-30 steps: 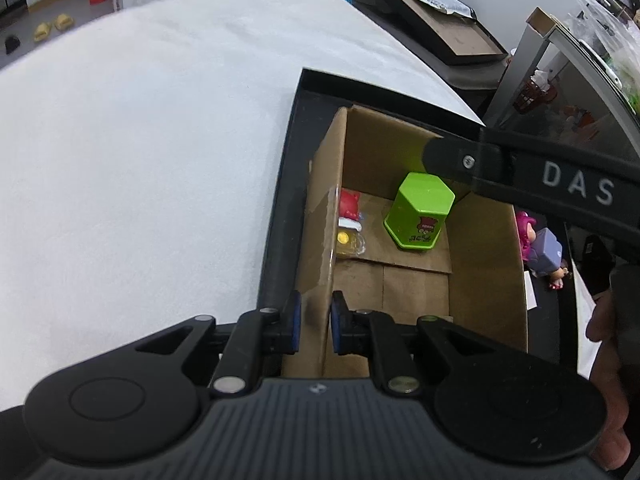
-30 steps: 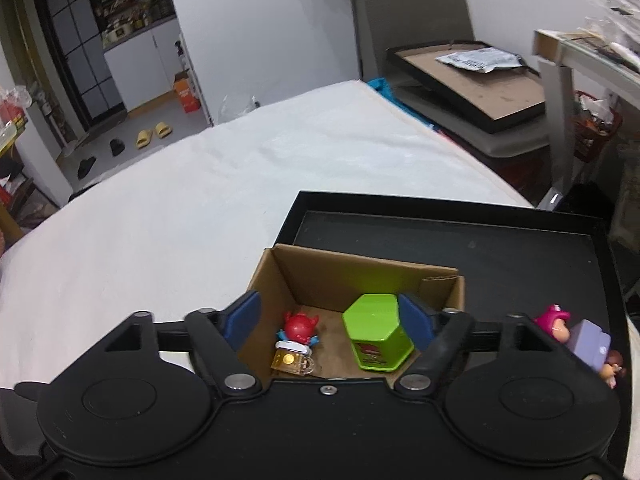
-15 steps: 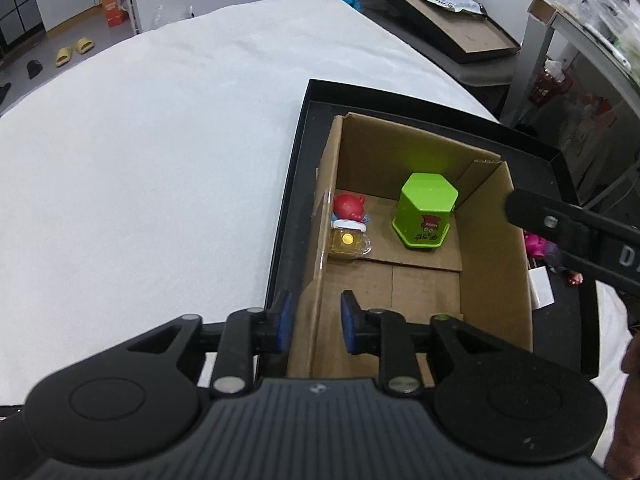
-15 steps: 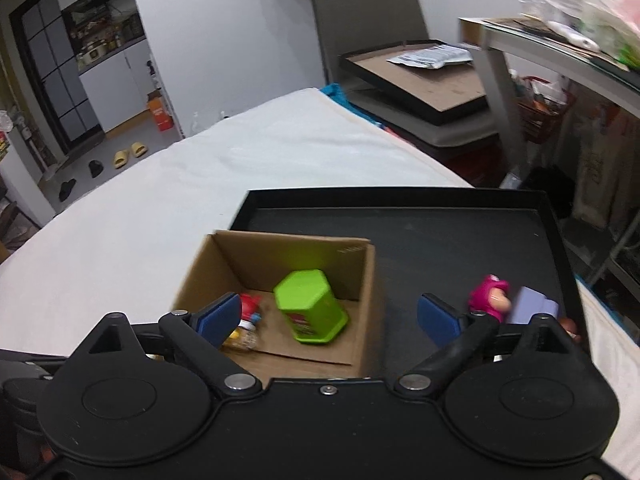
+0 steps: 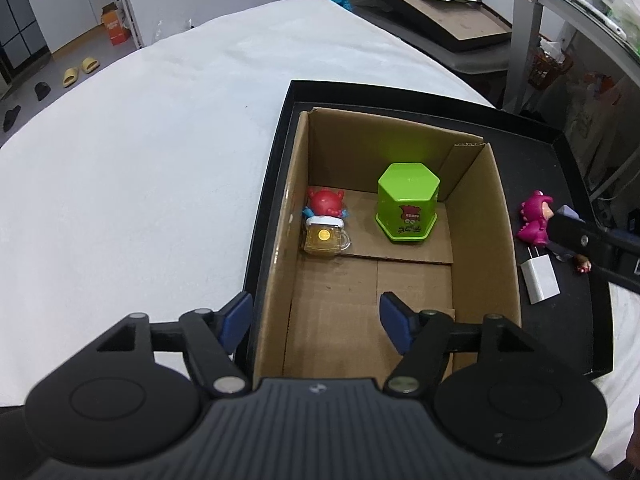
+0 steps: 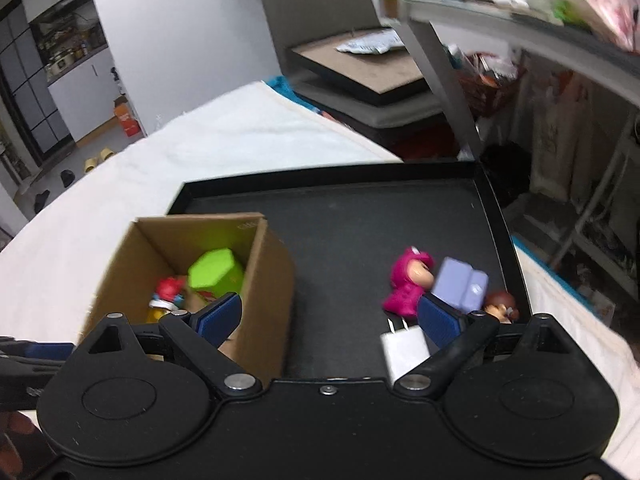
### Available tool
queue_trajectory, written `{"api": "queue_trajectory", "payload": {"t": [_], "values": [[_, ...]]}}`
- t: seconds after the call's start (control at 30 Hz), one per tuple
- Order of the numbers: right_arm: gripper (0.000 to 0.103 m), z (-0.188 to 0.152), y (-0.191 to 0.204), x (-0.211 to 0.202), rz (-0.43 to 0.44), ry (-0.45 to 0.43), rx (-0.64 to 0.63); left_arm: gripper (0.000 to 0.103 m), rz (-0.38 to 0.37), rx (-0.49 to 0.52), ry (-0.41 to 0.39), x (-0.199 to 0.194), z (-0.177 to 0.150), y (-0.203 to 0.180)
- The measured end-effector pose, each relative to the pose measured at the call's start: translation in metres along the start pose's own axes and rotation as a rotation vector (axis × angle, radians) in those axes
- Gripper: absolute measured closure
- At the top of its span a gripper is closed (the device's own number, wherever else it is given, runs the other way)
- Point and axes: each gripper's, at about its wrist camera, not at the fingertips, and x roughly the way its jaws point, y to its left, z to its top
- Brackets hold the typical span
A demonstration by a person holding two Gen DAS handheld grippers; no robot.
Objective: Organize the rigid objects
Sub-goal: 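Reach the right tool to the white USB charger and grasp it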
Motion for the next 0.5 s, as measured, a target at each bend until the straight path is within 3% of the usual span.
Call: {"api": "queue_trajectory", "payload": {"t": [0.17,0.5], "values": [[0.008,-0.009,-0.015,0.015,-0.054,0.041,0.002,0.033,0.045,0.005,-0.008,0.0,0.004,-0.01],[0.008,-0.023,-0.039,0.049,-0.081,0.138,0.039,0.033,0.112,0.008,0.006,0.007,0.017,-0.018]]}}
